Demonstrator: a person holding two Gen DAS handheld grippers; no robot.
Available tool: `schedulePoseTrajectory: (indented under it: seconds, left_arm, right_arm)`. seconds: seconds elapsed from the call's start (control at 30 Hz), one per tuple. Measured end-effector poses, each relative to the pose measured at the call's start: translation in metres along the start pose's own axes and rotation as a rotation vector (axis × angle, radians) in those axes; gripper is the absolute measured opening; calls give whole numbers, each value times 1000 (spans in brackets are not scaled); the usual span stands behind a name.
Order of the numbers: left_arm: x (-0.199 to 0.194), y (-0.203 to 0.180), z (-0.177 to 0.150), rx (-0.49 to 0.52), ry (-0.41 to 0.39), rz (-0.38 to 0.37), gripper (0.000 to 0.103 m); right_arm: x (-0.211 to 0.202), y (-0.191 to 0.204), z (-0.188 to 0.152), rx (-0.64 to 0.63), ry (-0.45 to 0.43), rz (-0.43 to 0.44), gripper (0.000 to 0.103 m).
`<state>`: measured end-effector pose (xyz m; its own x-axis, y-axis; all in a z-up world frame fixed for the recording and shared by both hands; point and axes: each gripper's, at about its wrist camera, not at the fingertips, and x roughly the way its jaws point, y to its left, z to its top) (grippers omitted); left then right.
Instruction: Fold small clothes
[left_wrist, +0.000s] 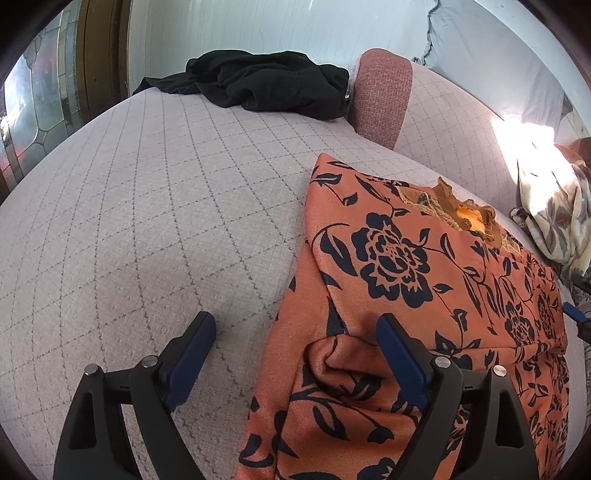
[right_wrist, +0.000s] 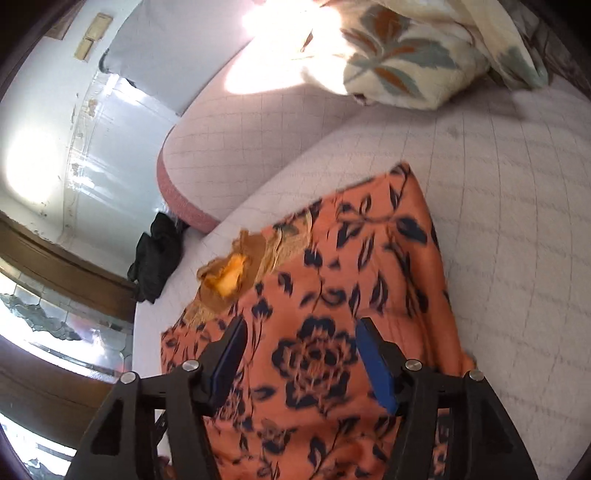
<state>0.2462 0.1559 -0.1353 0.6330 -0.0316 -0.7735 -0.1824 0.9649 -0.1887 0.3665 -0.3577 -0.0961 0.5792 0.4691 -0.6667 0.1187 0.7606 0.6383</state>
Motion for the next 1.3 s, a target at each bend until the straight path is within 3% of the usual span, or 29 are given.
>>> schedulePoseTrajectory:
  seconds: [0.07,0.13,0.3,0.37,0.4,0.47,0.53,0.6,0.67,0.77,0.8,0.87,0.9,0.93,0.97,1.07,1.13,1.23,1.3]
  left_arm:
    - [0,0,-1,0,-3,-4,90]
    - [-1,1,-1,-1,-5,-7,90]
    - [0,-2,-2,12,-5,-7,94]
    - [0,-1,-2,4,-7,-19,94]
    - [-1,0,-2,0,-9,-24,94]
    - [0,1,-1,-4,-10,-29,94]
    - [0,1,-1,-2,-13,-29,94]
    - [-2,3,-2,-10,-17,-38,94]
    - [-3,6,-2,-22,-19,-54,94]
    - [-4,9,-2,-32,-21,-67,94]
    - [-4,9,-2,-32,-21,-67,94]
    - [-5,9,-1,-30,-21,-66,94]
    - [-5,9,-1,-33,-22,-69,94]
    - [-5,9,-1,-35,-22,-72,94]
    - [-5,9,-1,-36,-21,-72,94]
    - [-6,7,-1,-23,-20,-57,94]
    - [-10,9,-1,-36,-26,-70,94]
    - [-35,19,-5,-74,-34,-85,94]
    - [-71,23,-12,-47,-96,-90,95]
  right_arm:
    - [14,-20,8,64,12,-46,65]
    - [18,-39,11,164,20,-23,59]
    - [4,-13,21,63,-50,37,61]
    - [21,-23,24,73,-15,-77,61]
    - [28,-33,22,126,1,-97,53]
    - [17,-30,19,147,-49,-79,52]
    - [12,0,15,65,-50,-68,53]
    - [20,37,7,1,-21,27,53]
    - [44,83,-7,-48,71,166,55]
    - [87,124,-29,-66,193,289,55]
    - [104,132,-38,-65,223,294,57]
    - [138,128,-48,-64,264,199,58]
    - [149,112,-52,-14,262,160,48]
    - [146,102,-53,47,231,187,37]
    - [134,97,-55,69,206,176,37]
    - [83,110,-69,-90,149,97,39]
    - [44,97,-83,-93,124,79,56]
    - [-25,70,-112,-132,65,6,57]
    - [-83,39,-128,-131,32,-15,57]
